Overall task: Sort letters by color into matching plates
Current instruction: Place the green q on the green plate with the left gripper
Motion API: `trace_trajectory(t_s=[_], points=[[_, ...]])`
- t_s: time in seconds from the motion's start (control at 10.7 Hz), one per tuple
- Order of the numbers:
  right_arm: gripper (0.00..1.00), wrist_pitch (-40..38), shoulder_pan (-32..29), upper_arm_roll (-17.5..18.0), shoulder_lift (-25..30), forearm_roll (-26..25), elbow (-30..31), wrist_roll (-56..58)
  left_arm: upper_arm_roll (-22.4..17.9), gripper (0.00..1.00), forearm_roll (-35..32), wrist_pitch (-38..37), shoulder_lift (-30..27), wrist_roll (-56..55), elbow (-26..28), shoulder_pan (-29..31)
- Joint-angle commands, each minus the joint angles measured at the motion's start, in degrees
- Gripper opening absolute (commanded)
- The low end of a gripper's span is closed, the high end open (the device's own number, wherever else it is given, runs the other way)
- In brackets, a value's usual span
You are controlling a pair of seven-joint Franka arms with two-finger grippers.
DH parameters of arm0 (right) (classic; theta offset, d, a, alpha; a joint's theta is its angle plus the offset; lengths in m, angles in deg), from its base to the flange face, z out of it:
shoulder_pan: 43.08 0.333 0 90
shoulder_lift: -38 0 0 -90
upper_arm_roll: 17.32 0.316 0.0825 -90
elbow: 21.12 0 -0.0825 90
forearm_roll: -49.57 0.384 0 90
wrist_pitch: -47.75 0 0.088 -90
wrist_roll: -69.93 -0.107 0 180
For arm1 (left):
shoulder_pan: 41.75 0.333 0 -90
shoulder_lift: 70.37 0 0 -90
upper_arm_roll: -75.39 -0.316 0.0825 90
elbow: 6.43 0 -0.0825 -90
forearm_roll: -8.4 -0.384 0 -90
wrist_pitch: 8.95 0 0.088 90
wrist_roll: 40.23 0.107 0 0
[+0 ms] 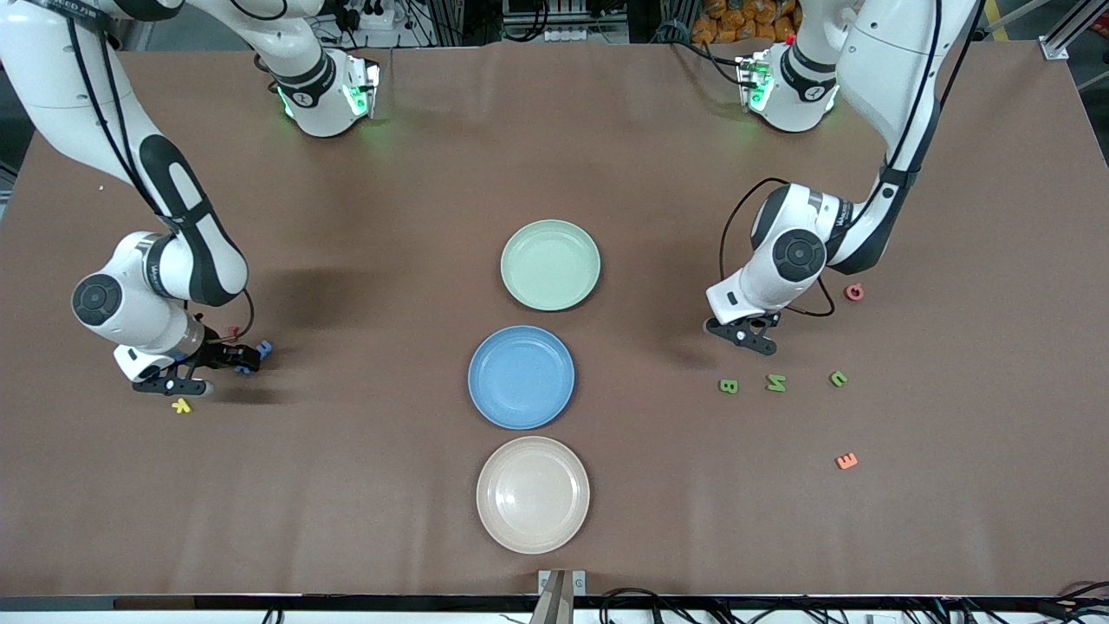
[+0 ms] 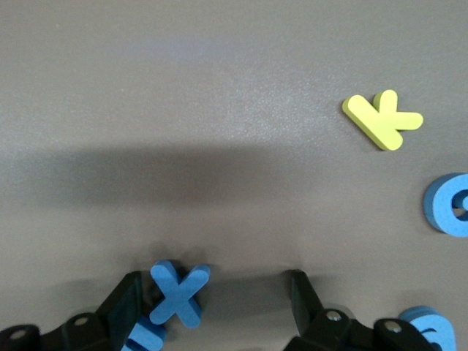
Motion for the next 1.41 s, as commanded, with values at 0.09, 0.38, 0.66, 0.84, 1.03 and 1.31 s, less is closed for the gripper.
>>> trace_trajectory(t_s=[0.09, 0.38, 0.66, 0.84, 1.03, 1.31], points=[[0.68, 0.5, -0.5, 0.4, 2.7, -1.1, 2.8, 0.2, 2.5, 0.00, 1.1, 0.0, -1.8, -8.6, -3.3, -0.2], [0.60, 0.7, -0.4, 0.5, 2.7, -1.0, 2.6, 0.0, 5.9, 0.00, 1.2, -0.4, -1.0, -19.4, -7.4, -1.4], [0.49, 2.1, 0.2, 0.5, 2.5, -0.8, 2.7, -0.4, 6.3, 0.00, 1.2, -0.4, 1.1, -29.5, -10.7, -6.1], [0.40, 2.1, 0.3, 0.5, 2.2, -0.5, 2.7, -0.4, 6.3, 0.00, 1.2, -0.7, 1.1, -34.8, -10.7, -9.8], [0.26, 2.1, 0.9, 0.5, 2.2, -0.5, 2.6, -0.4, 6.3, 0.00, 1.2, -1.2, 1.1, -41.0, -10.7, -14.5], [0.14, 2.3, 1.2, 0.5, 2.2, -0.3, 2.6, -0.4, 6.3, 0.00, 1.1, -1.2, 1.3, -49.6, -12.2, -20.9]])
